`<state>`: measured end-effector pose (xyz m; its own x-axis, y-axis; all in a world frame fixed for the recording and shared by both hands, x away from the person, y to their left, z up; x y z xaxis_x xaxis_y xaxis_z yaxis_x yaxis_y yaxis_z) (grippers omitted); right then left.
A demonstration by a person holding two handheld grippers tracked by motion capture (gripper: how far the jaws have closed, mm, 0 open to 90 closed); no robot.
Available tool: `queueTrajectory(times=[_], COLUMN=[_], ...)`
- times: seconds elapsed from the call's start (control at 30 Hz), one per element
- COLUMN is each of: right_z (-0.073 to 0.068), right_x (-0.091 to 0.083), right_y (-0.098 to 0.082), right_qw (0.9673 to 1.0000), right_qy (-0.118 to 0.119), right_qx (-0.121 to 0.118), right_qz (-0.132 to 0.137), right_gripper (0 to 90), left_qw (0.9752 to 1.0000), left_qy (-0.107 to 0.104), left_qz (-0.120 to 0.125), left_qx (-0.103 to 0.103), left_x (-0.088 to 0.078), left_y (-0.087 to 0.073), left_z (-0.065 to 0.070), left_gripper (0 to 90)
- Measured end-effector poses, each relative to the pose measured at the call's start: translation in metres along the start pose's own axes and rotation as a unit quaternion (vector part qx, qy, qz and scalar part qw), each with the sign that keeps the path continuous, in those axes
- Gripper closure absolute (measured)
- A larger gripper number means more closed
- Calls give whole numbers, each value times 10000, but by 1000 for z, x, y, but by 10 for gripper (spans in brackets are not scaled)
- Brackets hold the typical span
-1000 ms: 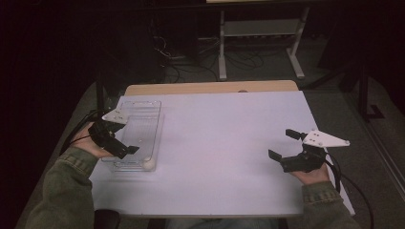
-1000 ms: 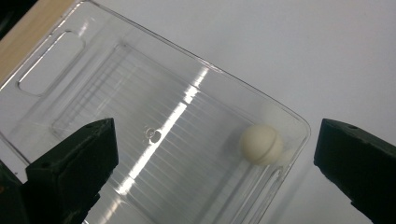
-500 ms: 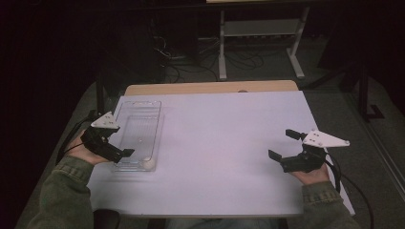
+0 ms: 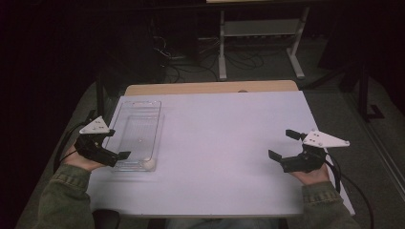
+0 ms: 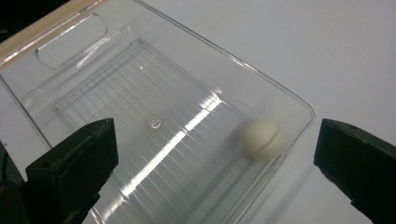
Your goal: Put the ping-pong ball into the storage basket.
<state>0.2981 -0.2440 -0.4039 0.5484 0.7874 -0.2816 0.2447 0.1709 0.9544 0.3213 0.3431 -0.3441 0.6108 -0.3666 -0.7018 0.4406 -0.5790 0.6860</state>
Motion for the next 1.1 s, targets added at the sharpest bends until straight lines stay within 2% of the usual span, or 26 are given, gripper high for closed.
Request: queueTrajectory(times=[0.23,0.43,0.57,0.7,0.83,0.97,1.03,1.1], right_z=[0,0,0,0,0,0,0,0], right_x=[0,0,0,0,0,0,0,0], right_y=[0,0,0,-1,-1,-1,-1,-1], right_qw=[10000,10000,10000,10000,10000,10000,10000,10000], right_qy=[7,5,1,1,-1,-1,0,-2], right_qx=[-6,2,4,8,8,4,2,-1], right_qz=[-3,-1,2,0,-3,-11,-16,-23], right_gripper=[0,0,0,0,0,0,0,0], left_qw=[9998,9994,9982,9961,9921,9896,9873,9868], left_qy=[-36,-15,-3,-52,-57,21,12,74], left_qz=[124,256,499,694,999,1177,1296,1331], left_qx=[-129,-215,-343,-538,-752,-831,-916,-925], left_x=[4,4,4,4,2,1,1,2], left_y=[-12,-16,-22,-30,-37,-44,-47,-50], left_z=[3,4,5,5,6,7,7,8], left_gripper=[0,0,0,0,0,0,0,0])
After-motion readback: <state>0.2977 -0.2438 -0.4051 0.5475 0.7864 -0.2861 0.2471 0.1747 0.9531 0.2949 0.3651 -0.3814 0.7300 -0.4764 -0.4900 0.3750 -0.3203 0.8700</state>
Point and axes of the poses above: each handheld gripper's, and its own axes: x roughly forward along the jaws, y roughly out of its top, z roughly to its right, the point moved 1 cm from there along x, roughly forward along the jaws, and after that the axes turned 9 degrees about y, right-handed, at the moved point
